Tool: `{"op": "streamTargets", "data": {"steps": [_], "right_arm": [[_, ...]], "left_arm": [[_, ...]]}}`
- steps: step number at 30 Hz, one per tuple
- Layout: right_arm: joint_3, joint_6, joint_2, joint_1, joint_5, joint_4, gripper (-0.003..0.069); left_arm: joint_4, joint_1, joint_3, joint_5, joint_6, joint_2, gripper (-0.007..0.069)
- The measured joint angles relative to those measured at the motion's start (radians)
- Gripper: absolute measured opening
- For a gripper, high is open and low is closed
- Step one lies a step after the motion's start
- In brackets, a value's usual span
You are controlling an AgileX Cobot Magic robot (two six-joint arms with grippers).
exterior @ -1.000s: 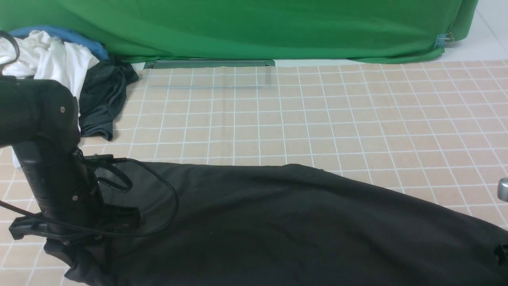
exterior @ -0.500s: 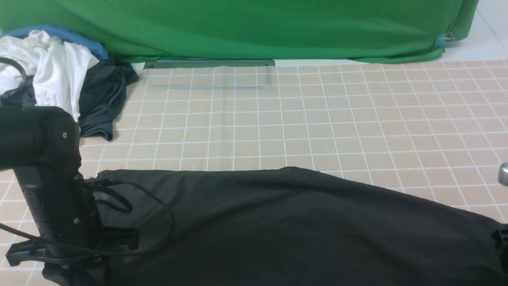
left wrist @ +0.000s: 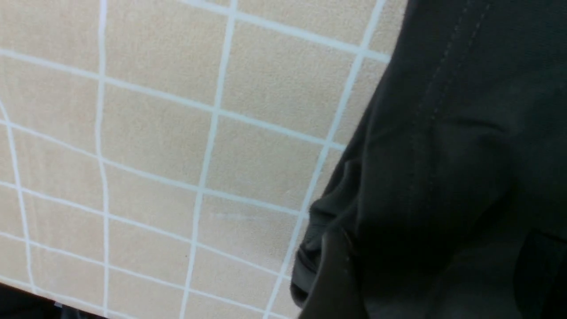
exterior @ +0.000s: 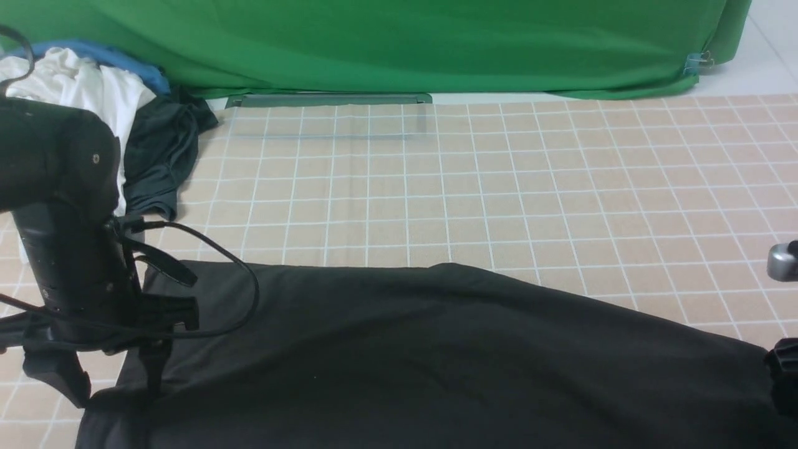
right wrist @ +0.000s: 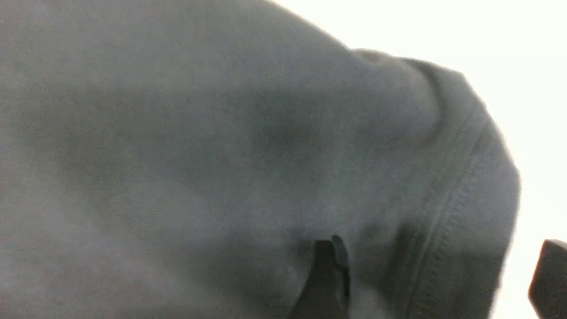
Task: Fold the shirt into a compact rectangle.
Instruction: 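Pull the folded dark garment lengthwise by its ends to straighten it flat on the table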
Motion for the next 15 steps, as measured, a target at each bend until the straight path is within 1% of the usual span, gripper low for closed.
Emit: {"op": "streamTargets", "data": {"steps": [5,12,13,15], "right_arm": [[0.02,-0.001,0.087,0.0,-0.024,-0.008,0.058],[0.001,-0.014,0.126,0.0,-0.01,-0.007,0.0571],[0.0,-0.022,0.127,0.0,-0.009,-0.002,0.0552],[-0.004,-0.04,0.131,0.0,-0.007,0.013,0.0453]], "left_arm": [[-0.001,0.0,0.0,0.001,0.0,0.0,0.0486],[-0.003,0.0,0.0,0.002,0.0,0.0,0.0486],[-0.004,0.0,0.0,0.002,0.0,0.0,0.0486],[-0.015,0.0,0.0,0.002,0.015,0.0,0.0486]]}}
